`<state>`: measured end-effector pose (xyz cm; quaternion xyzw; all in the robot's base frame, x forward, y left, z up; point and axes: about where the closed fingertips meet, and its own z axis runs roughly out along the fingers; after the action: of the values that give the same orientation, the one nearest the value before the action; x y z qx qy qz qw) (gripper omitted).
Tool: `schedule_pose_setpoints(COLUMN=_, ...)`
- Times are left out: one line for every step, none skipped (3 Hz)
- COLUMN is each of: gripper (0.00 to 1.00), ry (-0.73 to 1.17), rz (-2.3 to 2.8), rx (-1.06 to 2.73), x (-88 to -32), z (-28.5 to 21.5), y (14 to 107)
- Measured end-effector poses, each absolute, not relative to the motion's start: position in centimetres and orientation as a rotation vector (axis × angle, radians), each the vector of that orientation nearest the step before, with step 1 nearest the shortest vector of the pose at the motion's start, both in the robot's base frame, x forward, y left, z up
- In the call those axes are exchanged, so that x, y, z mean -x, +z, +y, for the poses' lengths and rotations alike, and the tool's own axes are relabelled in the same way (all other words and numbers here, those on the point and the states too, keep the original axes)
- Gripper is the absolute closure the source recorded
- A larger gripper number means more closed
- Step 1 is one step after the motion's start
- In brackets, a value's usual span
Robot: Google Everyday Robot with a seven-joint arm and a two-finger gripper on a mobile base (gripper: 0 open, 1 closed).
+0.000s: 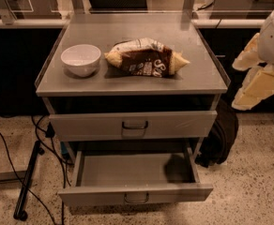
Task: Close middle drawer
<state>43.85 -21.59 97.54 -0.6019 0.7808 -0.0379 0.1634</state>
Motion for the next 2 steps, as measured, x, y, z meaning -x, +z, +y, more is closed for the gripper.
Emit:
schedule_pose_setpoints(gripper=0.65, ry=-0.077, rz=2.225, rx=1.69, x=-43.9, z=-21.9, y=94.6)
schedule_pose_setpoints(gripper=0.88, ry=-0.02, rz=2.209, rx=1.648, x=-43.8, z=-22.3, y=89.4)
